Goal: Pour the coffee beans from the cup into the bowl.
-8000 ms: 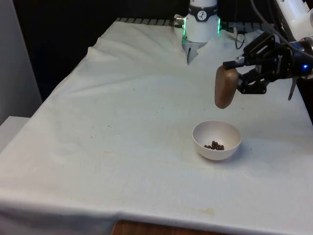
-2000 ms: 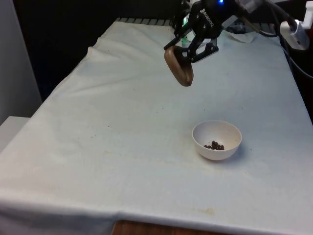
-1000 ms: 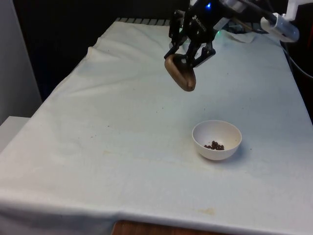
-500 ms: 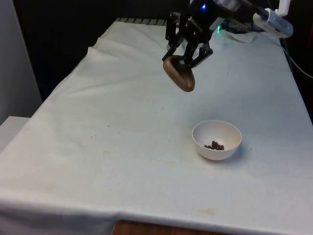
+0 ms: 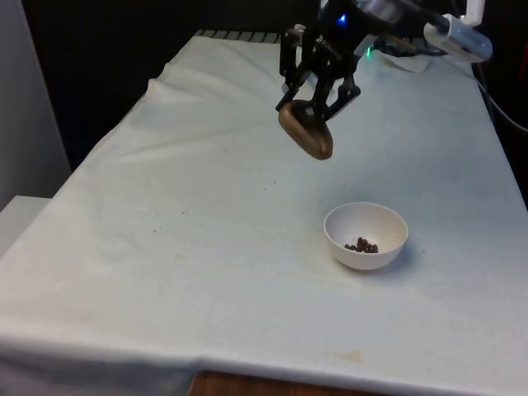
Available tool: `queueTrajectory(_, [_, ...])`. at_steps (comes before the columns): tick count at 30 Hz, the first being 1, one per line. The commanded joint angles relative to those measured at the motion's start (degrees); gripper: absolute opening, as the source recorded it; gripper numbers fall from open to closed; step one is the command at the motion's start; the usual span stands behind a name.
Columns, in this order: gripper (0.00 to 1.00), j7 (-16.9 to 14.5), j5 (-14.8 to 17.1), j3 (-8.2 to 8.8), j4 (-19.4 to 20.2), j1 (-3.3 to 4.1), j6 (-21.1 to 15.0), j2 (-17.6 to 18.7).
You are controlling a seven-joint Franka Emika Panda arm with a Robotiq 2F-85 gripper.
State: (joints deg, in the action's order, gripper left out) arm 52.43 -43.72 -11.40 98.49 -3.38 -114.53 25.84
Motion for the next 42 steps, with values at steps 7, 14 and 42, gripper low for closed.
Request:
queueTrajectory(7, [0.01, -2.5, 1.5, 0.06, 1.5, -0.52, -3.5, -0.5])
queueTrajectory(14, [0.01, -4.0, 2.0, 0.34, 2.4, -0.52, -5.3, -0.5])
queueTrajectory(42, [0.01, -9.7, 3.0, 4.07, 11.1, -0.63, -17.2, -1.5])
